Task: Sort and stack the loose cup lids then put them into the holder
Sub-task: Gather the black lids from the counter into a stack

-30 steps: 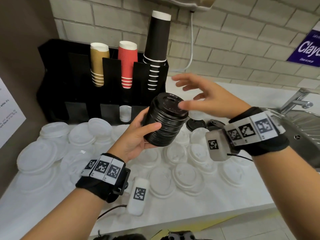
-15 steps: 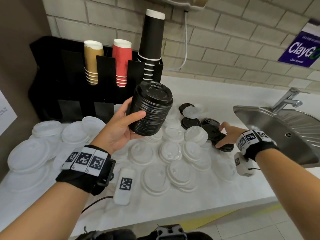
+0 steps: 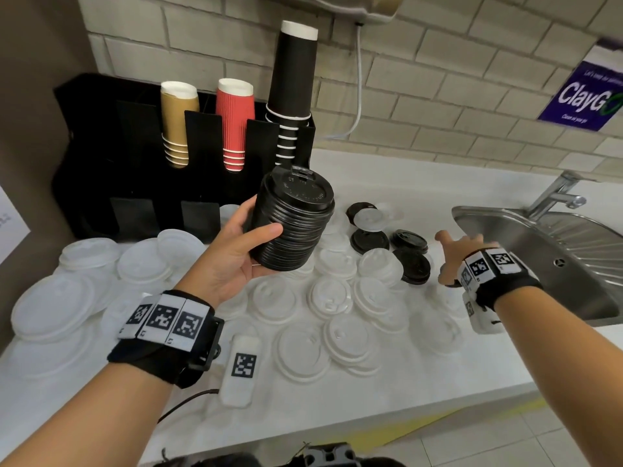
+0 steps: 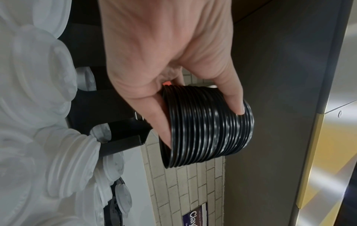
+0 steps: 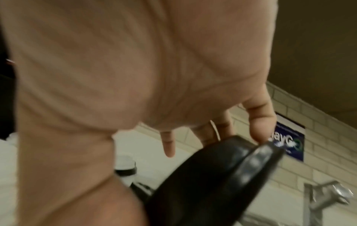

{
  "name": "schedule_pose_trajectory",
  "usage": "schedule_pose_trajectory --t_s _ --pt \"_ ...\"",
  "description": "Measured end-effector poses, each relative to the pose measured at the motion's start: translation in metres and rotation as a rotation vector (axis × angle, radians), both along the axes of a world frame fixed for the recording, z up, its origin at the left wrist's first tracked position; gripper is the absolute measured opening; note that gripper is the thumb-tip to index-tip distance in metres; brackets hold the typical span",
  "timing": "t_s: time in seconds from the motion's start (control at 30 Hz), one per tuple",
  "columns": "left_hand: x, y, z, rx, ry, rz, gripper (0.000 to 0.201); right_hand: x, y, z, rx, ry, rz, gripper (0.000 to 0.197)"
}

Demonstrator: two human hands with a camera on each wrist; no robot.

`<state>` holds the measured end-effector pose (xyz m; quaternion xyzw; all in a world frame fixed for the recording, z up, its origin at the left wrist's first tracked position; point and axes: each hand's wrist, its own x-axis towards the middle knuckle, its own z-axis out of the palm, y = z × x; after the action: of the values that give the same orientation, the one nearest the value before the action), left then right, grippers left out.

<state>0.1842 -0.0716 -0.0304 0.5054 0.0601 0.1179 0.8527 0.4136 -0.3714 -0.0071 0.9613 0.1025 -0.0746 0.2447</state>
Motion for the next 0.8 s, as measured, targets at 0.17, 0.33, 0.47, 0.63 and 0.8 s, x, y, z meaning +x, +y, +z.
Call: schedule_pose_trajectory --t_s 0.17,0.33,0.47,0.63,0.8 --pt "0.003 -0.004 0.002 -0.006 -0.005 -0.024 0.064 -0.011 0.03 0.037 -0.01 -0.179 0.043 0.083" --pt "0.008 -0.008 0.002 -0.023 0.006 -0.038 0.069 -0.039 0.066 0.066 1.021 0.074 0.336 0.062" --pt "0.011 -0.009 0.0 -0.028 0.001 -0.049 0.068 -0.072 0.092 0.085 1.422 0.397 0.46 0.054" --pt "0.011 -0.01 0.001 -0.002 -0.005 -0.054 0.065 -0.095 0.11 0.091 1.444 0.462 0.651 0.053" --pt "0.009 -0.011 0.0 0.017 -0.012 -0.065 0.066 -0.106 0.12 0.094 1.373 0.438 0.735 0.052"
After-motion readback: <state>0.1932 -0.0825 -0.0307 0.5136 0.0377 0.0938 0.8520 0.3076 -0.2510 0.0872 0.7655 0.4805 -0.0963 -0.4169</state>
